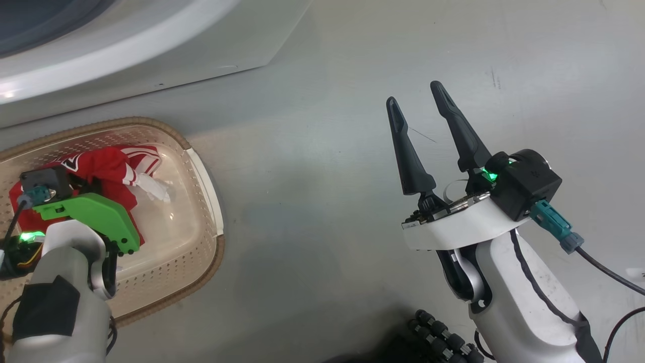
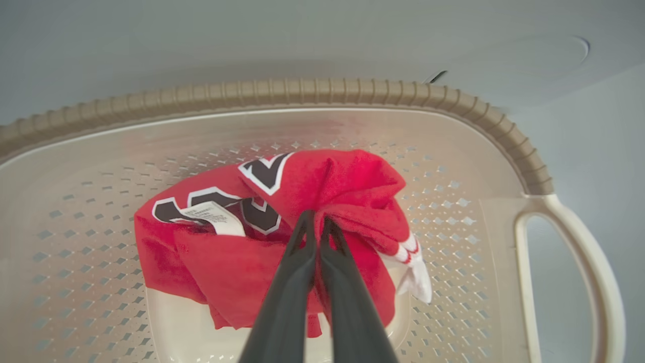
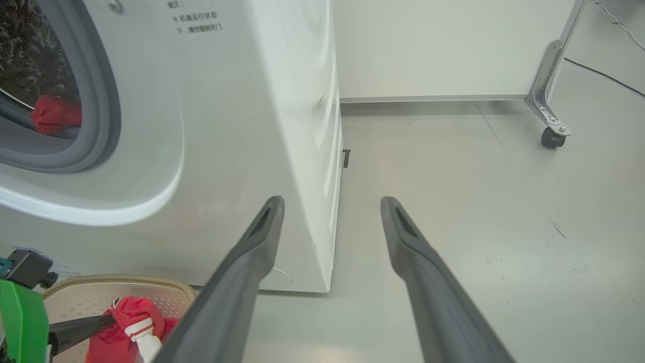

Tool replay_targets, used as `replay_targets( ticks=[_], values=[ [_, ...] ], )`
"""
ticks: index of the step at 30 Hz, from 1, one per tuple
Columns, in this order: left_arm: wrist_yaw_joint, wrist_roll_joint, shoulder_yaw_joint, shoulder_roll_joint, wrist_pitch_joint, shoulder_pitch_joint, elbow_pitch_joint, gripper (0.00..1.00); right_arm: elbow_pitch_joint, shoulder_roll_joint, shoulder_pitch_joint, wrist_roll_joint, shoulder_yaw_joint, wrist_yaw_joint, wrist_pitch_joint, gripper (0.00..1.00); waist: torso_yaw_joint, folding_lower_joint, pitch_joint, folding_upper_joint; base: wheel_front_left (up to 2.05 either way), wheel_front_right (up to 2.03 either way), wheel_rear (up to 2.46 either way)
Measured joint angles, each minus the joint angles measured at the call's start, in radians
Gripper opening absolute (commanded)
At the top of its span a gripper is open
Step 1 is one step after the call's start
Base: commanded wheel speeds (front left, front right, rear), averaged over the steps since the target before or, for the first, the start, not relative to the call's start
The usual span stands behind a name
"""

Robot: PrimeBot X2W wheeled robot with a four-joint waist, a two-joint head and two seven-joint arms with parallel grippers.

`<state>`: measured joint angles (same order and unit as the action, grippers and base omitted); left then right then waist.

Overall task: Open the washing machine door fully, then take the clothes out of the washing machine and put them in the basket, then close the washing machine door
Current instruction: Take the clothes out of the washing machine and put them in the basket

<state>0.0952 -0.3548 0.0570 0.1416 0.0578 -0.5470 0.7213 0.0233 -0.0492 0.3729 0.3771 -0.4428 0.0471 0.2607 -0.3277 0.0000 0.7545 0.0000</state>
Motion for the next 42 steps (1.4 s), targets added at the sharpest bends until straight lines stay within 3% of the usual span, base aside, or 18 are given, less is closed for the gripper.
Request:
replay_targets(
  ticks=[4, 5, 6, 7, 15, 19, 31, 42],
  values=[
    [-0.011, -0.001, 0.002, -0.001, 0.0, -0.023, 0.039, 0.0, 0.006, 0.0, 0.01, 0.0, 0.0, 0.001, 0.0, 1.0, 0.0, 0.0, 0.005, 0.0, 0.0, 0.0, 0.0],
    [-0.014, -0.001, 0.008, -0.003, -0.001, -0.025, 0.062, 0.08, 0.016, 0.0, 0.011, 0.0, 0.0, 0.001, 0.0, 1.0, 0.002, 0.0, 0.003, 0.0, 0.0, 0.0, 0.0],
    [-0.02, -0.002, 0.01, -0.005, -0.001, -0.026, 0.074, 0.82, 0.019, 0.0, 0.011, 0.0, 0.0, 0.002, 0.0, 1.0, 0.004, 0.0, 0.001, 0.0, 0.0, 0.0, 0.0],
    [-0.021, -0.002, 0.01, -0.008, -0.002, -0.027, 0.083, 1.0, 0.021, 0.0, 0.012, 0.0, 0.0, 0.007, 0.0, 1.0, 0.006, 0.0, -0.002, 0.0, 0.0, 0.0, 0.0],
    [-0.023, 0.023, 0.034, -0.007, -0.061, -0.028, 0.14, 1.0, 0.047, 0.0, 0.014, 0.0, -0.003, 0.007, 0.0, 1.0, 0.02, 0.0, -0.037, 0.0, 0.0, 0.0, 0.0],
    [-0.032, 0.023, 0.037, -0.033, -0.111, -0.027, 0.149, 1.0, 0.062, 0.0, 0.014, -0.001, 0.003, 0.007, 0.0, 1.0, 0.029, 0.0, -0.066, 0.0, 0.0, 0.0, 0.0],
    [-0.093, 0.031, 0.089, -0.082, -0.281, 0.015, 0.142, 1.0, 0.122, 0.0, -0.019, -0.027, 0.061, 0.007, 0.0, 1.0, 0.085, 0.0, -0.188, 0.0, 0.0, 0.0, 0.0],
    [-0.101, 0.031, 0.105, -0.099, -0.309, 0.067, 0.055, 1.0, 0.173, -0.015, -0.132, -0.063, 0.142, 0.007, 0.0, 1.0, 0.163, 0.0, -0.328, 0.0, 0.0, 0.0, 0.0]
  ],
)
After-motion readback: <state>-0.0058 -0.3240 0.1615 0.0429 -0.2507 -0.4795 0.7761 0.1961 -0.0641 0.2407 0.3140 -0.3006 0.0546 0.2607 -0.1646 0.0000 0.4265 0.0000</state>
